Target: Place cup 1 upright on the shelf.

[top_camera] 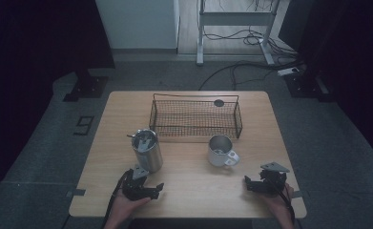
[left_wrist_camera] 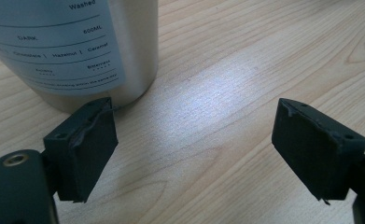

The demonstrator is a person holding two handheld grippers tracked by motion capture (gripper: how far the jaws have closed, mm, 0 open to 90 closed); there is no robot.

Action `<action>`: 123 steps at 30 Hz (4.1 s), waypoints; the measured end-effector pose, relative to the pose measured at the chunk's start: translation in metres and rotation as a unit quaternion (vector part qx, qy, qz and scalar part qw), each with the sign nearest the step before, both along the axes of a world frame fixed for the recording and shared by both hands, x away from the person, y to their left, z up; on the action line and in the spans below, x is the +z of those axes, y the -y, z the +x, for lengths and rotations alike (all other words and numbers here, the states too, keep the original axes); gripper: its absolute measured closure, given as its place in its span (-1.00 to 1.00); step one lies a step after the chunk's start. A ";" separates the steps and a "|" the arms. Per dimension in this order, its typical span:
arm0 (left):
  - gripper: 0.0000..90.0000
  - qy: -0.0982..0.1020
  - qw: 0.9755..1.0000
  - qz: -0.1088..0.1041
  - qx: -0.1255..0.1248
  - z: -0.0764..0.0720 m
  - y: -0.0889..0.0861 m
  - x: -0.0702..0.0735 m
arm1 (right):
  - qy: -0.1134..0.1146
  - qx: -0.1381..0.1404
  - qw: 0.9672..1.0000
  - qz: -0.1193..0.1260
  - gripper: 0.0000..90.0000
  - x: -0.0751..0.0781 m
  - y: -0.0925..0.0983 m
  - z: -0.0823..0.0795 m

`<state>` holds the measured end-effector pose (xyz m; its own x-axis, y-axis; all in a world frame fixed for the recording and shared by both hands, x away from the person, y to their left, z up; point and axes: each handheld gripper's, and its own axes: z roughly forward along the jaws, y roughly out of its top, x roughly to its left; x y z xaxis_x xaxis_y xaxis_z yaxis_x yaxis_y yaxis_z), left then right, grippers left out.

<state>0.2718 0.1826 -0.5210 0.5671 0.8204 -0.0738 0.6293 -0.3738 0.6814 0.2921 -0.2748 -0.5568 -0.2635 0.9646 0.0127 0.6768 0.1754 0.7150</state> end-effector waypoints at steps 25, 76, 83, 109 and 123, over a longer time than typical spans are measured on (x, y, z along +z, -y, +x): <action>-0.68 0.011 1.000 -0.016 -0.005 -0.006 -0.001 0.005 | 0.000 -0.007 1.000 0.000 -1.00 0.000 0.001 0.002; -0.73 0.046 0.996 -0.068 0.041 -0.008 -0.041 0.034 | 0.000 -0.010 1.000 0.000 -1.00 0.000 0.002 0.002; -0.75 0.052 0.994 -0.073 0.057 -0.006 -0.046 0.036 | 0.000 -0.010 1.000 0.000 -1.00 0.000 0.002 0.002; -0.96 0.066 0.993 -0.080 0.057 0.024 -0.052 0.037 | 0.000 -0.013 1.000 0.000 -1.00 0.000 0.002 0.002; -0.98 0.070 0.993 -0.077 0.052 0.038 -0.046 0.041 | 0.000 -0.016 1.000 0.000 -1.00 0.000 0.002 0.002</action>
